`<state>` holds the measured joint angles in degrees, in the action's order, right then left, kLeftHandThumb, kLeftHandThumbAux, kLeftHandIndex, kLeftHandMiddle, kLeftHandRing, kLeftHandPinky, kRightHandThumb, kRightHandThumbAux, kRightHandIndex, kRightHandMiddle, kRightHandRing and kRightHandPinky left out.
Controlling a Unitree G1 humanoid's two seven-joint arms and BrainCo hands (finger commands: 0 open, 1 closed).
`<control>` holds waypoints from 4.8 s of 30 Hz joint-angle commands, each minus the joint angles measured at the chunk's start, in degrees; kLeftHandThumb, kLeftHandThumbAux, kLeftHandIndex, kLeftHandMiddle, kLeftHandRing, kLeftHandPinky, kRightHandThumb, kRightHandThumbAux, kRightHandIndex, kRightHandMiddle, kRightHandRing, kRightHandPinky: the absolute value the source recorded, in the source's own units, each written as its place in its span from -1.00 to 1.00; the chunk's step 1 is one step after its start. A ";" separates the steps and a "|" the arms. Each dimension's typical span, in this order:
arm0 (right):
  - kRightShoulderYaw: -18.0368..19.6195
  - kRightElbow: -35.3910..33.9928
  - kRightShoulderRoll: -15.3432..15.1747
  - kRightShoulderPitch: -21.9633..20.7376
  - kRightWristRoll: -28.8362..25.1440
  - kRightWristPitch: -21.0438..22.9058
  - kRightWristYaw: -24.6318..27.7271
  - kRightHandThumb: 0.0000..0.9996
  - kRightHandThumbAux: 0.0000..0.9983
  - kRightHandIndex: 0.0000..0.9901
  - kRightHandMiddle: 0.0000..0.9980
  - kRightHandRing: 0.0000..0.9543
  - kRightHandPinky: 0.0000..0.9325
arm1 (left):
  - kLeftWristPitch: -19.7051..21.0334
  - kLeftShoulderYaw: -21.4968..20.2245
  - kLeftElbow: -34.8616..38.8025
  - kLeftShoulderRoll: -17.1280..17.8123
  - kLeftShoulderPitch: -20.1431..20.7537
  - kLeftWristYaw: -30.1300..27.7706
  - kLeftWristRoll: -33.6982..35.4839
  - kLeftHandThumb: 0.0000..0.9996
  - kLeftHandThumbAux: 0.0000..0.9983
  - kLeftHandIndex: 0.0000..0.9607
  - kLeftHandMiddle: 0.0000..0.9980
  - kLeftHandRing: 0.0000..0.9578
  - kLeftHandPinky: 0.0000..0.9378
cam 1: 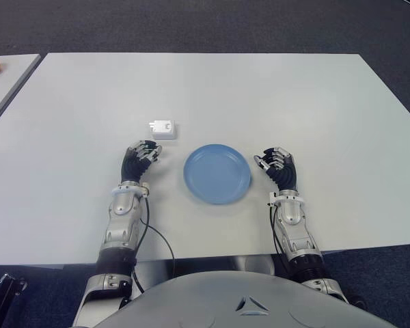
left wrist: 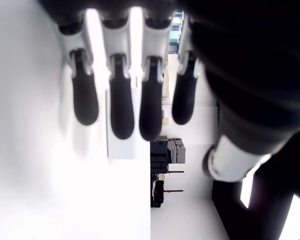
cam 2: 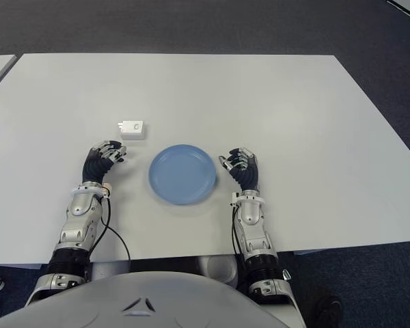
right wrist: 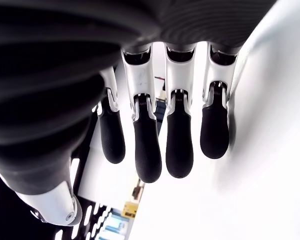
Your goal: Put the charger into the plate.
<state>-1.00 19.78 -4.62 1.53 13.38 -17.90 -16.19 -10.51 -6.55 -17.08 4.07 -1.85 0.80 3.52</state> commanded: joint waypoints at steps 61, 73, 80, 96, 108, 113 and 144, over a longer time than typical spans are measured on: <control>-0.83 3.79 2.09 -1.44 1.40 0.40 -2.60 0.41 0.47 -0.14 0.15 0.26 0.29 | 2.58 25.99 -25.79 24.97 30.08 19.41 -53.71 0.17 -0.63 -1.00 -1.00 -1.00 -1.00; -0.55 4.78 2.08 -1.91 0.95 0.24 -2.56 0.41 0.47 -0.14 0.15 0.24 0.28 | 2.47 35.16 -38.37 23.65 36.88 18.20 -56.35 0.15 -0.68 -1.00 -1.00 -1.00 -1.00; -0.46 5.30 2.10 -2.08 0.92 -0.14 -2.63 0.41 0.47 -0.14 0.14 0.23 0.27 | 1.42 40.19 -44.99 22.95 40.44 18.21 -57.91 0.15 -0.64 -1.00 -1.00 -1.00 -1.00; -0.35 6.38 2.34 -2.49 1.00 -1.06 -3.38 0.41 0.47 -0.14 0.14 0.23 0.27 | 1.38 47.19 -51.53 21.10 44.60 13.24 -58.75 0.18 -0.52 -1.00 -1.00 -1.00 -1.00; -0.09 6.84 2.40 -2.57 0.95 -1.58 -4.03 0.41 0.47 -0.14 0.14 0.23 0.26 | 3.50 51.75 -56.77 18.49 45.95 7.79 -59.64 0.23 -0.42 -1.00 -1.00 -1.00 -1.00; 0.14 6.88 2.30 -2.65 0.42 -1.44 -3.64 0.41 0.47 -0.14 0.14 0.23 0.26 | 4.31 53.08 -57.75 18.23 45.39 6.98 -59.71 0.21 -0.38 -1.00 -1.00 -1.00 -1.00; 0.61 6.51 2.10 -2.54 -0.49 -2.09 -3.16 0.41 0.47 -0.14 0.15 0.22 0.24 | 8.72 49.68 -59.51 18.28 44.64 12.09 -54.25 0.51 0.28 -0.26 -0.22 -0.20 -0.08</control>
<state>-0.77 25.72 -2.59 -1.49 13.32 -20.78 -19.73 -2.51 43.29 -74.57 22.51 46.08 13.10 -50.85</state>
